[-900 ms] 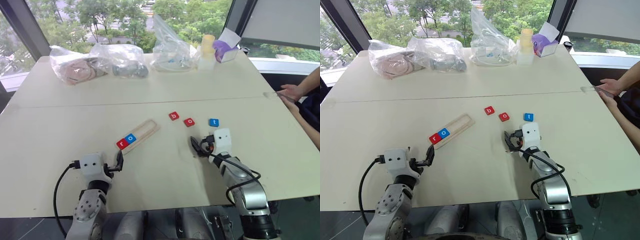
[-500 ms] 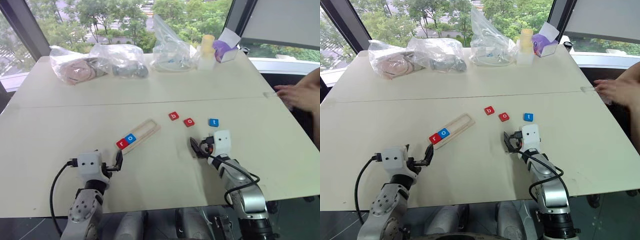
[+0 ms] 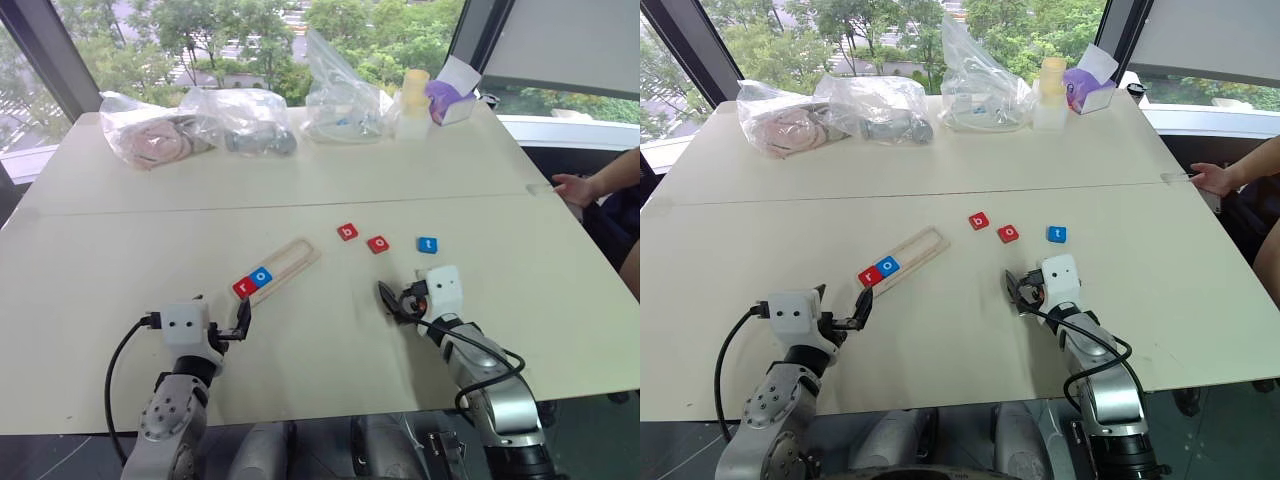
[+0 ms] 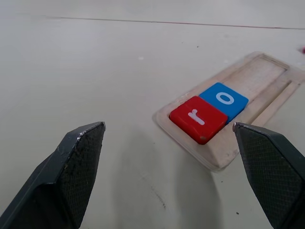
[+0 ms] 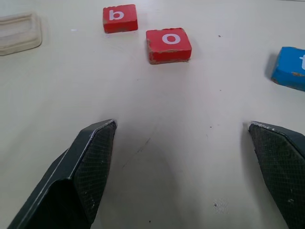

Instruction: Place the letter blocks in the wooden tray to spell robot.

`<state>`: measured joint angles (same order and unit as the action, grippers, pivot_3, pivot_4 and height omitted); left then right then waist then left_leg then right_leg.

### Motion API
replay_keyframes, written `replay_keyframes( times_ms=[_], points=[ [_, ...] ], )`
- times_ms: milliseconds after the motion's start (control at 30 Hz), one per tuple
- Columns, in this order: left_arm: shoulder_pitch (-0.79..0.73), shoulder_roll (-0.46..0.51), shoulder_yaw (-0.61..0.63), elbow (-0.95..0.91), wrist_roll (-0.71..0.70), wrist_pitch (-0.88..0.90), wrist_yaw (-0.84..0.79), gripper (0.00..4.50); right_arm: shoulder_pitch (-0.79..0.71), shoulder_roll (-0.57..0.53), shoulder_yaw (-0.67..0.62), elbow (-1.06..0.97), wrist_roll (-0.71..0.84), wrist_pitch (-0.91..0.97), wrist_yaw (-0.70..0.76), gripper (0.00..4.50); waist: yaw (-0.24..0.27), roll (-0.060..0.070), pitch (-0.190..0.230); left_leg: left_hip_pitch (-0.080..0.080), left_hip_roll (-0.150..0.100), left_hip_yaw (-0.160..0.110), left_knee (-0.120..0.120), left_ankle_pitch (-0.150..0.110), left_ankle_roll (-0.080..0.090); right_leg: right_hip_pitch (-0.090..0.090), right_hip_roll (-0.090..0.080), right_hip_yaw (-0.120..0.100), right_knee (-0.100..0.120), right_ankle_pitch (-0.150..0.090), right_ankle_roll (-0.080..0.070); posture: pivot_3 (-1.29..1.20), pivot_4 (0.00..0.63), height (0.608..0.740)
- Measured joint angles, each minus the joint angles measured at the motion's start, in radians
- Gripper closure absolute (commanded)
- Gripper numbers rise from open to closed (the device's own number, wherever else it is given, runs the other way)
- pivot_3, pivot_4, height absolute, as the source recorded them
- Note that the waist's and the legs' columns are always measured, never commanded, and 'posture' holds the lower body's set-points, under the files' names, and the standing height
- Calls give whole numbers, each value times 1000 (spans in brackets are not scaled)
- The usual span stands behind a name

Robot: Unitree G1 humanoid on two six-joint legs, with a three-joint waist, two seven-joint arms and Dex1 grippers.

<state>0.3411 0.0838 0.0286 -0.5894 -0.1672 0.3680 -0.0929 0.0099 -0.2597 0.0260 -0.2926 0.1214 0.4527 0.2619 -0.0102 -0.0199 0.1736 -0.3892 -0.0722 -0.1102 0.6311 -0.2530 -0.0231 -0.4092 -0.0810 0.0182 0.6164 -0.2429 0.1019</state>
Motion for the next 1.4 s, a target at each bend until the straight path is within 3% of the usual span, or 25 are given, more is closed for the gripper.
replay_keyframes(
  times_ms=[200,400,567,733,900,1133,1400],
  points=[
    [-22,51,6,-20,-26,51,-38,0,0,-110,21,-15,22,-12,140,30,0,2,1,0,0,0,0,0,0,0,0,-1,0,0,0,0,150,740],
    [-120,324,120,-126,-211,197,-255,0,-161,-300,-38,-56,168,103,361,30,0,9,8,0,0,0,2,0,0,0,1,-1,1,0,0,0,150,740],
    [-307,580,134,104,-261,153,-549,0,-261,-438,-38,-98,241,132,525,30,4,11,9,-1,0,-2,0,1,0,-1,1,-4,0,1,-2,0,150,740],
    [-484,637,121,371,-277,98,-732,0,-295,-454,-29,-107,250,138,549,30,0,10,10,-3,-1,0,0,1,0,-2,0,-2,-2,2,1,0,150,740],
    [-589,635,-6,556,-253,38,-910,0,-313,-437,-26,-128,254,148,527,30,1,10,10,-3,0,-1,-1,1,0,-3,-1,-2,-1,3,2,0,150,740],
    [-663,600,-51,747,-188,-52,-955,0,-293,-432,-21,-149,253,154,490,30,0,10,10,-3,0,-1,-1,1,0,-4,-2,-2,-1,3,3,0,150,740],
    [-680,555,-62,837,-117,-172,-952,0,-291,-427,-13,-165,253,159,468,30,1,10,10,-3,0,-1,0,1,0,-4,-2,-1,-1,4,3,0,150,740]
  ],
)
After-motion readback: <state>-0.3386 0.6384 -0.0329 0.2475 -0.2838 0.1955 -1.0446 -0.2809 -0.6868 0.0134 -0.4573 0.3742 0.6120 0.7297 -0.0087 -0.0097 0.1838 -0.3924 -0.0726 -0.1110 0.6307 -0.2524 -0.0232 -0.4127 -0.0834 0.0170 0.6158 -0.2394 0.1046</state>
